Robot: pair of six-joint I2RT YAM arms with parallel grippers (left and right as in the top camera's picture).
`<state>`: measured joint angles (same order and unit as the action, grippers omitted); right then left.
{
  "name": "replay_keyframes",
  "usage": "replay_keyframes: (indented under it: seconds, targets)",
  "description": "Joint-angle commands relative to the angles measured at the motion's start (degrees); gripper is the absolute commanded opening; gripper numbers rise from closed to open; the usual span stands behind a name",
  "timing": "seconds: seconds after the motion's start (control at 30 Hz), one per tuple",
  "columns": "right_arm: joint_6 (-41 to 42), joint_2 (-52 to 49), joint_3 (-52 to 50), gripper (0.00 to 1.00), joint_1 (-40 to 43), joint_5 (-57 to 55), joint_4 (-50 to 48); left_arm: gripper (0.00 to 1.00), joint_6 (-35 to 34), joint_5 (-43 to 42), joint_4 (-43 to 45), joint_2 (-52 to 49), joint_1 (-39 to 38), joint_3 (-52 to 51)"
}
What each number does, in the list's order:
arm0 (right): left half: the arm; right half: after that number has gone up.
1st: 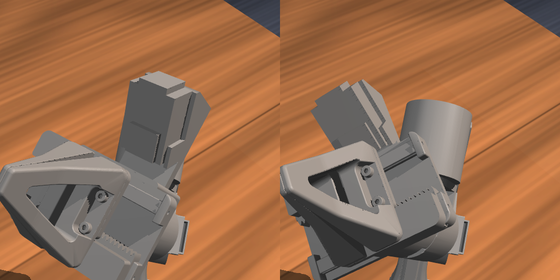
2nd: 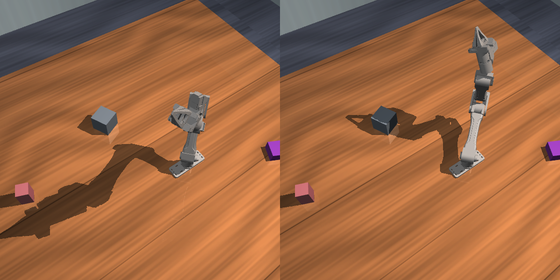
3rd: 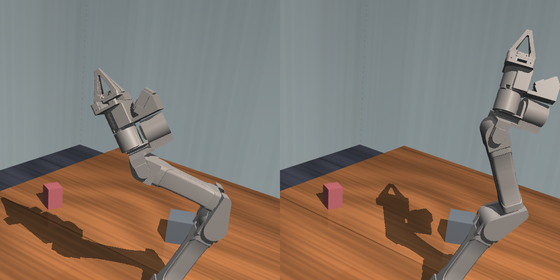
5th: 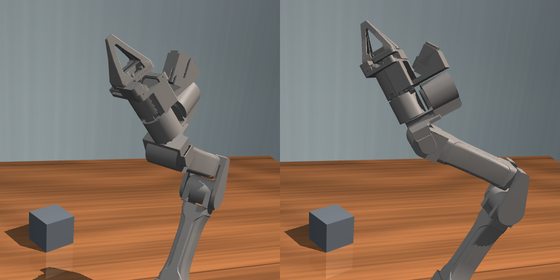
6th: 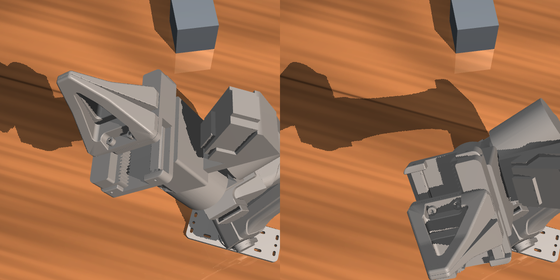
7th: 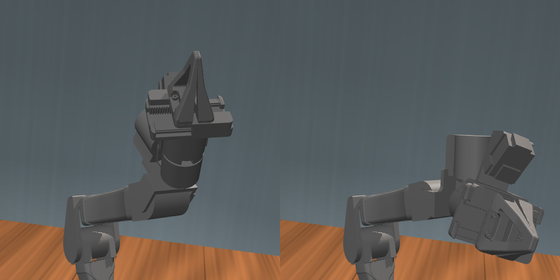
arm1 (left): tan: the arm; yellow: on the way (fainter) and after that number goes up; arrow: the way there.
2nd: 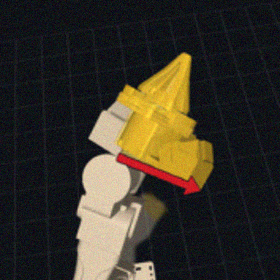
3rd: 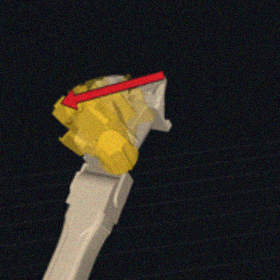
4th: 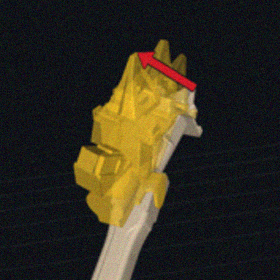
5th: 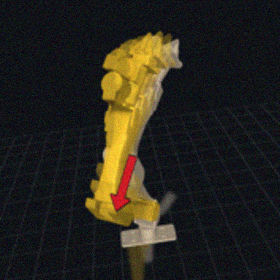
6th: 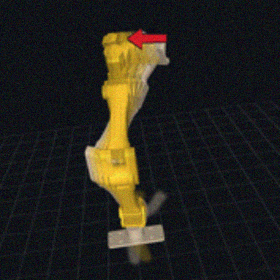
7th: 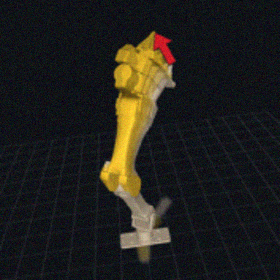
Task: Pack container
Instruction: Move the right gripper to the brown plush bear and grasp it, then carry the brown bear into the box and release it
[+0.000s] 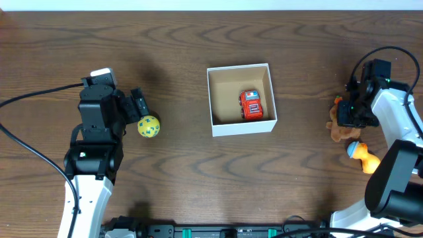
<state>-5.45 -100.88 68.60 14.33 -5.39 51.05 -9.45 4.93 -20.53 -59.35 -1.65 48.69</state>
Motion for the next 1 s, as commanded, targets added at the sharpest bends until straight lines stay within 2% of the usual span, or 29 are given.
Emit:
replay_keyframes:
  seconds: [0.0,0.1,0.2,0.33,0.53,0.6,0.7,0.97]
  targets:
    - [0.72,1.38,3.76,0.01,-1.51,1.14,1.49,0.98,-0.76,0.68,0.0,0.26,0.13,1.29]
    - [1.46,3.78,11.02,0.01,-4.35,2.67,5.11,0.98,-0.74,0.68,0.0,0.26,0.13,1.29]
    - [2.82,6.78,19.54,0.01,-8.52,8.7,7.87,0.98,-0.76,0.68,0.0,0.26,0.13,1.29]
    - [8.24,10.4,26.25,0.02,-17.07,12.83,6.38,0.98,-0.76,0.68,0.0,0.26,0.13,1.29]
    - [17.97,10.47,26.4,0.01,-32.22,12.5,2.19,0.98,-0.76,0.68,0.0,0.26,0.13,1.29]
    - [23.58,8.59,25.92,0.01,-37.11,8.9,1.84,0.98,-0.76,0.68,-0.02,0.26,0.13,1.29]
    - [28.04,5.9,25.24,0.01,-40.52,6.19,1.53,0.98,-0.76,0.68,-0.07,0.26,0.13,1.29]
    - [29.51,-5.33,25.03,0.01,-43.78,8.5,1.44,0.98,-0.76,0.68,-0.07,0.26,0.13,1.29]
